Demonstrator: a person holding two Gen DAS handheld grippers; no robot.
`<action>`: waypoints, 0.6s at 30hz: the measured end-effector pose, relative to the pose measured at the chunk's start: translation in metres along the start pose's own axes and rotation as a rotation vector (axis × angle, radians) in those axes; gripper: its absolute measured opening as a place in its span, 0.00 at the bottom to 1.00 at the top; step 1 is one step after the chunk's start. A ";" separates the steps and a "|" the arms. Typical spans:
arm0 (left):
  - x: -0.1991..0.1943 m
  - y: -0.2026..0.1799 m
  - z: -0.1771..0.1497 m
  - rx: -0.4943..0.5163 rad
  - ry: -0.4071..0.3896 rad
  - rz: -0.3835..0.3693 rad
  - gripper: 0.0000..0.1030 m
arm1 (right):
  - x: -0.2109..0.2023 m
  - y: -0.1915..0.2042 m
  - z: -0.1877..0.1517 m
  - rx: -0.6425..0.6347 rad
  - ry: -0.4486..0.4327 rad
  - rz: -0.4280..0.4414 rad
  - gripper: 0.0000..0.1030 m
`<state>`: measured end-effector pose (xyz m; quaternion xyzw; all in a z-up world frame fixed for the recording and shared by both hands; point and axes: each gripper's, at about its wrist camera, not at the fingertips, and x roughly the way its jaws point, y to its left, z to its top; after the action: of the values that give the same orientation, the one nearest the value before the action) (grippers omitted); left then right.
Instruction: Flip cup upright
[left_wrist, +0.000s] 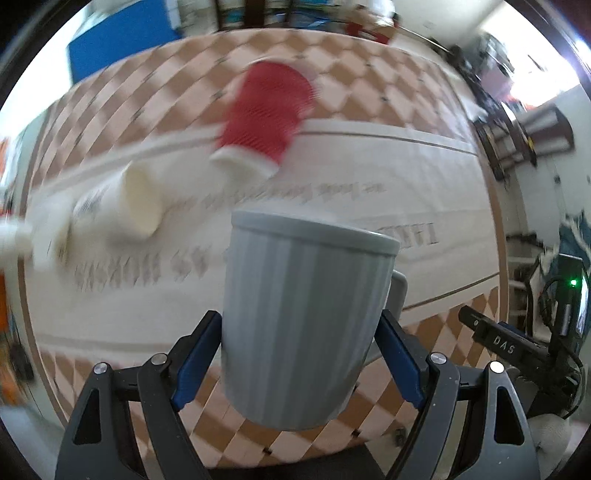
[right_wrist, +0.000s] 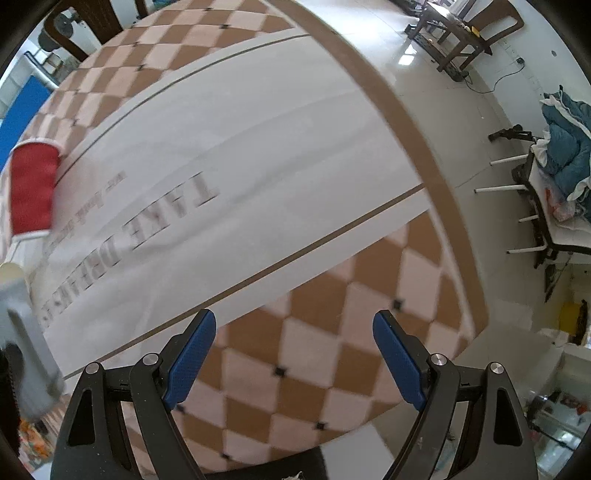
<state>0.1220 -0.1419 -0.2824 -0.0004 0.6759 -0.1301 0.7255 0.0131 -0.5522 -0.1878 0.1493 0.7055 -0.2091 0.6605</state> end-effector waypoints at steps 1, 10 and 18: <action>-0.001 0.014 -0.011 -0.034 0.002 -0.008 0.80 | 0.000 0.007 -0.006 -0.004 -0.008 0.007 0.86; 0.017 0.080 -0.059 -0.206 0.022 -0.065 0.80 | 0.012 0.058 -0.067 -0.027 -0.020 -0.028 0.86; 0.036 0.080 -0.053 -0.252 0.005 -0.085 0.80 | 0.017 0.075 -0.095 -0.072 -0.011 -0.067 0.86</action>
<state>0.0866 -0.0619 -0.3368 -0.1199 0.6881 -0.0744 0.7118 -0.0342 -0.4416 -0.2086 0.1005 0.7137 -0.2065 0.6618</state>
